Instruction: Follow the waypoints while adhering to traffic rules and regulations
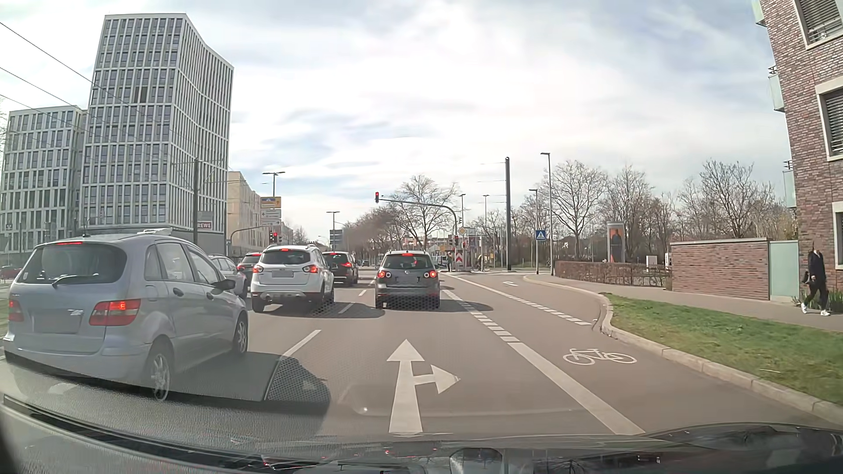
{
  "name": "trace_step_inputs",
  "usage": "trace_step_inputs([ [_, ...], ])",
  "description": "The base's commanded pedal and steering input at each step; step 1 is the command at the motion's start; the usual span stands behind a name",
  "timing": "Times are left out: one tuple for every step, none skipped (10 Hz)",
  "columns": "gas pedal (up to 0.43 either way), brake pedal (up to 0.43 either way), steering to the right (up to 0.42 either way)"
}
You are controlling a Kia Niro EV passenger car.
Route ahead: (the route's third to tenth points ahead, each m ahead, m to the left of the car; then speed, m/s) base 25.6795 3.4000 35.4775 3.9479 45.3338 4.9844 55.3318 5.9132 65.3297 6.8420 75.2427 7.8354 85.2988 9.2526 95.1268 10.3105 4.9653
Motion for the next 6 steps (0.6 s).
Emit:
trace_step_inputs([
  [0.000, 0.189, -0.018],
  [0.000, 0.183, -0.019],
  [0.000, 0.171, -0.020],
  [0.000, 0.171, -0.021],
  [0.000, 0.165, -0.023],
  [0.000, 0.159, -0.024],
])
